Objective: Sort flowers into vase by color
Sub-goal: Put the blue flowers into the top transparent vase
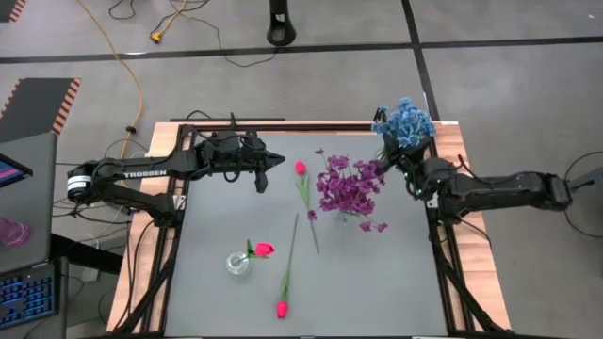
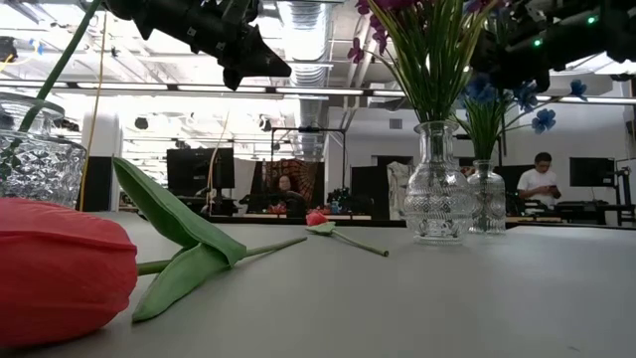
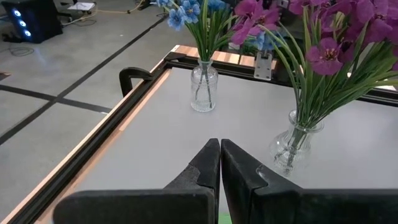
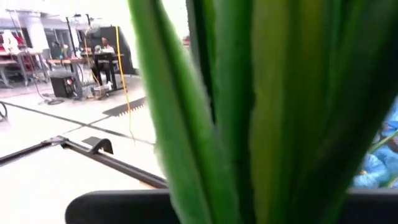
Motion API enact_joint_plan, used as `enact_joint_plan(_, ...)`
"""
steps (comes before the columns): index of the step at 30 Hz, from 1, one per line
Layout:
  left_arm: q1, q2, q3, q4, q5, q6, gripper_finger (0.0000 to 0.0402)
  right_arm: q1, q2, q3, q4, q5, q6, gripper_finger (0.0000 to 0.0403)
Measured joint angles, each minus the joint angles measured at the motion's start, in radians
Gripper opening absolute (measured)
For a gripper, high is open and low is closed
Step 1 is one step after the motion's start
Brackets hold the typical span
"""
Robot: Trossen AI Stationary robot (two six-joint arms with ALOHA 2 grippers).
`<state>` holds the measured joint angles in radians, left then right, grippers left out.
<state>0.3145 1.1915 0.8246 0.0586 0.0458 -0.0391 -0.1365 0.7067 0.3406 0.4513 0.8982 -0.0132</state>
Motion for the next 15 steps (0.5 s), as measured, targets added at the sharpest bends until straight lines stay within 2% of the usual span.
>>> enact_joint_plan(9, 0.0, 0.0, 0.0, 0.0, 0.0, -0.002, 0.0, -0.088, 0.001, -0.02, 0.071, -0.069, -0.075, 0.0017)
enact_joint_plan(15, 0.0, 0.0, 0.0, 0.0, 0.0, -0.003, 0.0, -0.161, 0.025, -0.02, 0.102, -0.166, -0.078, 0.0017)
